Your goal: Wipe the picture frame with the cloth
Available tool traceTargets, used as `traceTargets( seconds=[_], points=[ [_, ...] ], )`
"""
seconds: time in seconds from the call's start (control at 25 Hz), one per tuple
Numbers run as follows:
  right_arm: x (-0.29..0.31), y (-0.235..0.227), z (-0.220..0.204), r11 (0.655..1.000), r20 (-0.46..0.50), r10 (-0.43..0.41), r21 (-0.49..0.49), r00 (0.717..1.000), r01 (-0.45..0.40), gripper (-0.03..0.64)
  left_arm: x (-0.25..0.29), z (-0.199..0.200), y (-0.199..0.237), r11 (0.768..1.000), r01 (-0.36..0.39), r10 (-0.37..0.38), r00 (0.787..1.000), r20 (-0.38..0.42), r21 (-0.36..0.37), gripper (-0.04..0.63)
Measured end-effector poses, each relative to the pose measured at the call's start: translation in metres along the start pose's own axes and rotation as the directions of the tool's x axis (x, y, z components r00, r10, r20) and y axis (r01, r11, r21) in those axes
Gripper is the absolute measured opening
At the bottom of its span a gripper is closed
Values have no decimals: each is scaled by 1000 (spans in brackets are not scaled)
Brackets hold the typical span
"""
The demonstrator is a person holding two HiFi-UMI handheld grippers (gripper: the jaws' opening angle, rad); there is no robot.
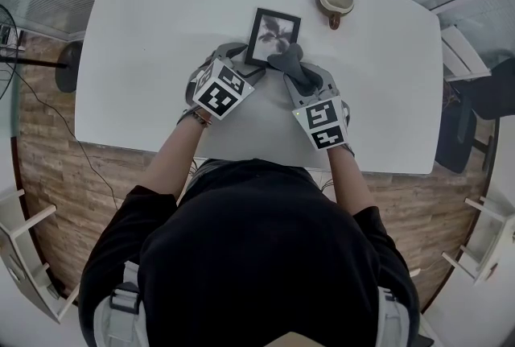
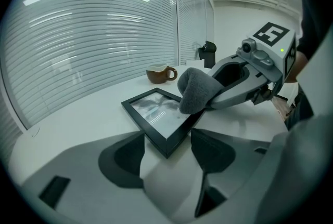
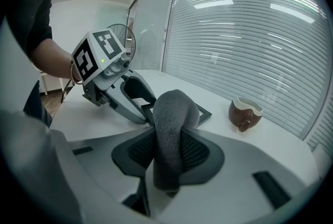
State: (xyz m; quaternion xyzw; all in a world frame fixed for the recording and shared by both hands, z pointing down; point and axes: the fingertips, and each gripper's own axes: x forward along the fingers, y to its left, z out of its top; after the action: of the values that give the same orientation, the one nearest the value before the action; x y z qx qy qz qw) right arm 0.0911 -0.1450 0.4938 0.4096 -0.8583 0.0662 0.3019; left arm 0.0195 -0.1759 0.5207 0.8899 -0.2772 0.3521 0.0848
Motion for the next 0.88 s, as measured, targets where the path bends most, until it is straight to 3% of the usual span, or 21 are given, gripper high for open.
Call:
traceTargets(
  seconds=[0.52,0.88],
  points=[
    [3,-18,53,999,105,23,30,994,-26,121,1,1,-1,1000,-1,1,1000,1,3,291],
    [35,-56,91,998,136,-38,-50,990,45,121,0,3,-1,1000,-1,1,1000,3,6,290]
  ],
)
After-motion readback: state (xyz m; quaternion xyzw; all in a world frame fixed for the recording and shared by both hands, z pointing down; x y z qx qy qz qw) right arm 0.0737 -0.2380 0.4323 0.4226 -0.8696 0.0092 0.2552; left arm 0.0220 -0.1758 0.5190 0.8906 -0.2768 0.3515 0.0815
